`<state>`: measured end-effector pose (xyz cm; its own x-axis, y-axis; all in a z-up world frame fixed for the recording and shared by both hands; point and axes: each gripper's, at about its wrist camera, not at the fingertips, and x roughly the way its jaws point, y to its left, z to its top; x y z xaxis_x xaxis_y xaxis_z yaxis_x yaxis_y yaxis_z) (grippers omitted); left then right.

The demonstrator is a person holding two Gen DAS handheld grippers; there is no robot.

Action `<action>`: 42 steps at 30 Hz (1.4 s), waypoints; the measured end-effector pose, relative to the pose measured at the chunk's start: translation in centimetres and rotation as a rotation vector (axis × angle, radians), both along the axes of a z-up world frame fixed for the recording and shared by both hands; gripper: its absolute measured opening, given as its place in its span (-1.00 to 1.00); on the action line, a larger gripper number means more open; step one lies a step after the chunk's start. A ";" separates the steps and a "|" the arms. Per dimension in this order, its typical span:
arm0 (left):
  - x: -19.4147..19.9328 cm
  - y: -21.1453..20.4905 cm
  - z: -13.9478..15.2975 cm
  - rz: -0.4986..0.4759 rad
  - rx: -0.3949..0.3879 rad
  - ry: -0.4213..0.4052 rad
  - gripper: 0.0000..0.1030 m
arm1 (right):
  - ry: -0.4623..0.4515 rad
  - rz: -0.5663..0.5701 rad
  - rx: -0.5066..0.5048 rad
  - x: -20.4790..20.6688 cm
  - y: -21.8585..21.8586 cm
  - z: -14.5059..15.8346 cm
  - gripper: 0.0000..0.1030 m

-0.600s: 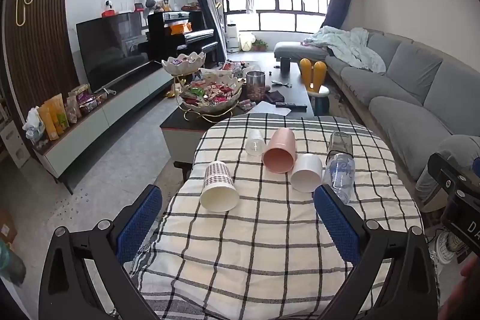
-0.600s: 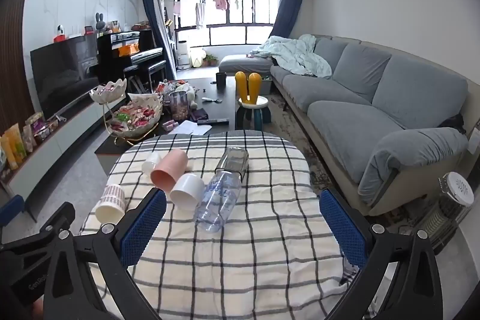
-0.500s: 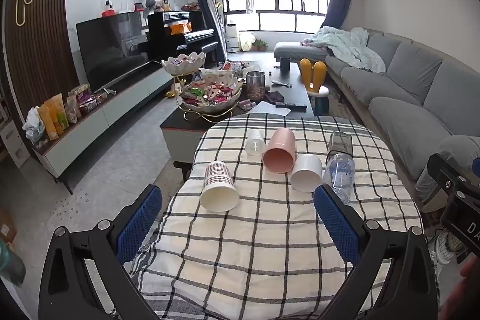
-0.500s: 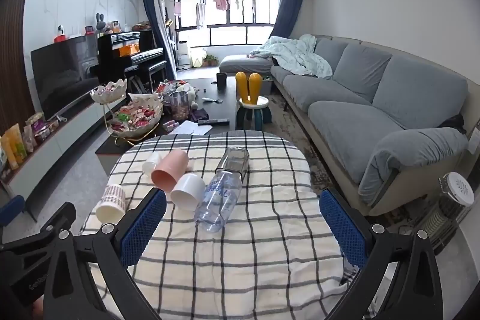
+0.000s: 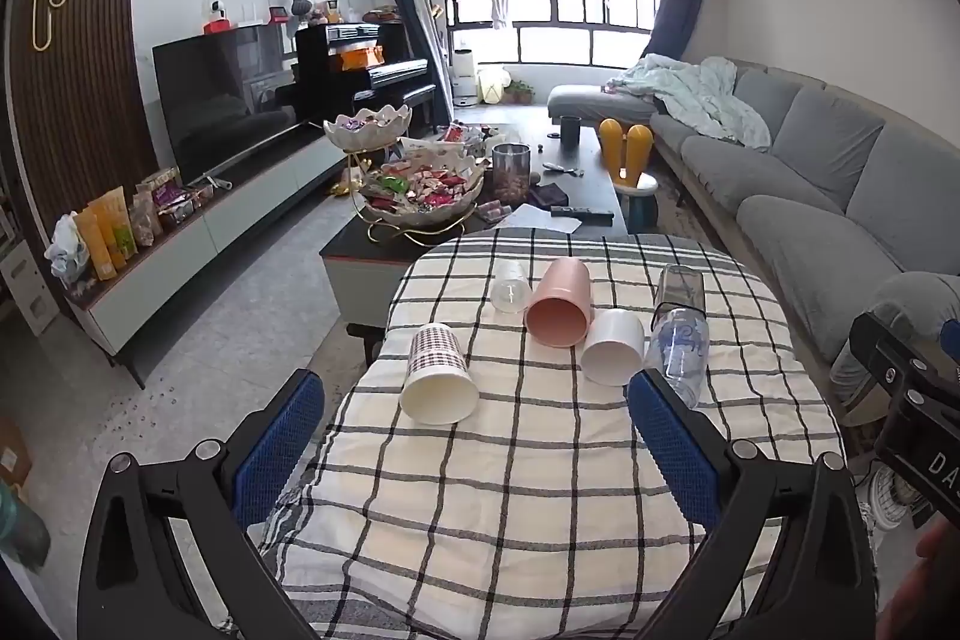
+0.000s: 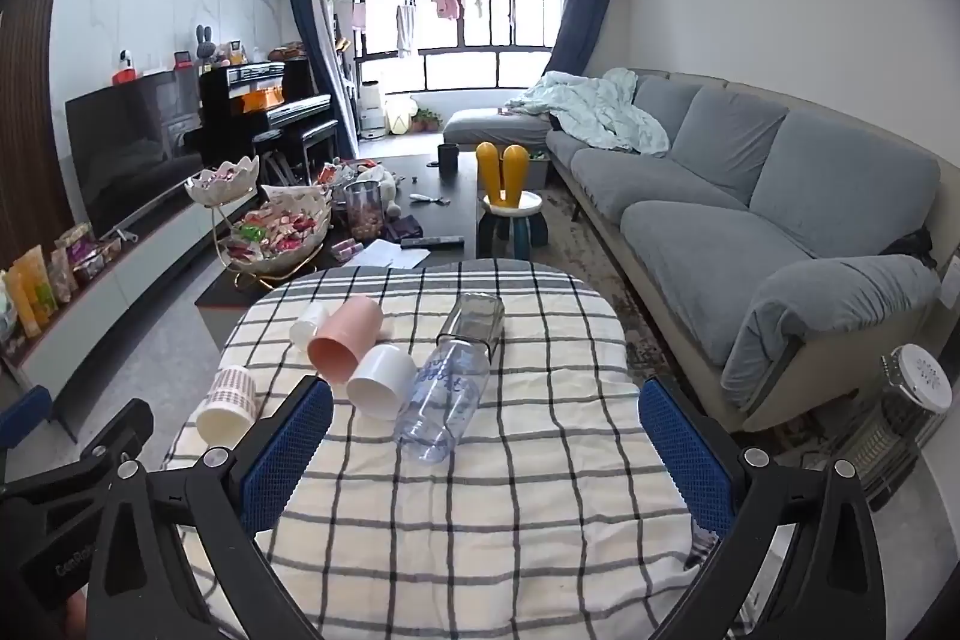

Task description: Flip cup upside down

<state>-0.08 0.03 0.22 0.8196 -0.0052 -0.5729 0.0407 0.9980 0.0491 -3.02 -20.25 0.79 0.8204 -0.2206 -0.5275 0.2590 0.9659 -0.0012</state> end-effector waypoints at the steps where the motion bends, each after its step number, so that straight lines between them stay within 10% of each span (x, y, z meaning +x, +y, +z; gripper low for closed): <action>1: 0.0 0.0 0.0 0.000 0.000 0.001 1.00 | 0.000 -0.001 0.000 0.0 0.0 0.0 0.99; 42: 0.3 -0.3 -0.9 -0.002 -0.009 0.018 1.00 | 0.009 0.002 0.007 0.2 0.3 -0.3 0.99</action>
